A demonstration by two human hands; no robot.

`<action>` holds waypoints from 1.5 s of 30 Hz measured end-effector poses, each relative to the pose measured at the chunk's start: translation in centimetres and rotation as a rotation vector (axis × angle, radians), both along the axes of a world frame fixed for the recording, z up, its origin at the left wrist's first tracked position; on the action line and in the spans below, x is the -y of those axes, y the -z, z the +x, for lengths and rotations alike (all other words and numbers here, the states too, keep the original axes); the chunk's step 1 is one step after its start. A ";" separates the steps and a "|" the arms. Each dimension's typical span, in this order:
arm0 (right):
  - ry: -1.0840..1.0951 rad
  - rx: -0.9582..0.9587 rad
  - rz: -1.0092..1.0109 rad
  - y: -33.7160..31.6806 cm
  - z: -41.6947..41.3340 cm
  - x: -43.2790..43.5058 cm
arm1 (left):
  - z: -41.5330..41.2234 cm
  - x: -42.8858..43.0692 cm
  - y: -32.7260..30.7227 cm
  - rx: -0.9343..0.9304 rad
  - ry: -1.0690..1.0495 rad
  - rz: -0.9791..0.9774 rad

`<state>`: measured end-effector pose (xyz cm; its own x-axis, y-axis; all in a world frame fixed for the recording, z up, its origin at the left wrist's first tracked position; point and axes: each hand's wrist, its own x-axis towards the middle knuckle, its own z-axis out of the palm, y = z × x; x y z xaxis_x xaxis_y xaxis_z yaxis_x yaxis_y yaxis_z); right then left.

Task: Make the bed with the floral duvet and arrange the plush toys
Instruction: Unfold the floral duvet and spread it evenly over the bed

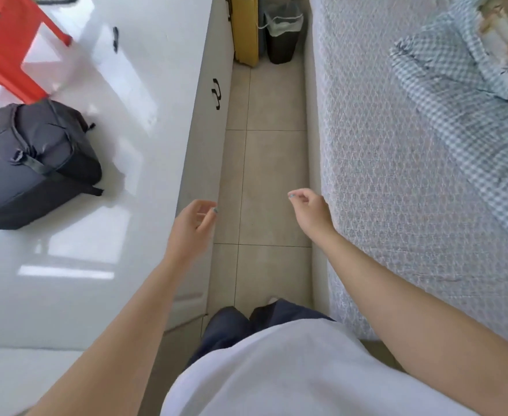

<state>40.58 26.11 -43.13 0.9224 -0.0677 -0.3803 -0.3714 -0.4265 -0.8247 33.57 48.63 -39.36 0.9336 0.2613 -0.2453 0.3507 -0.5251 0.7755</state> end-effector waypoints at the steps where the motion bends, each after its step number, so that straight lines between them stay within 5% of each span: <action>1: 0.012 -0.012 0.002 0.4 1.4 -0.4 | 1.9 -0.8 0.5 -0.027 0.011 0.005; 19: 0.012 -0.203 -0.187 1.9 29.9 -3.5 | 38.4 -9.4 6.1 -0.287 0.465 0.079; 36: 0.148 -0.266 -0.156 4.3 58.7 12.8 | 74.8 7.6 9.1 -0.362 0.801 0.204; 45: 0.387 -0.273 -0.161 4.0 71.6 21.5 | 93.5 21.1 9.5 -0.286 1.074 0.193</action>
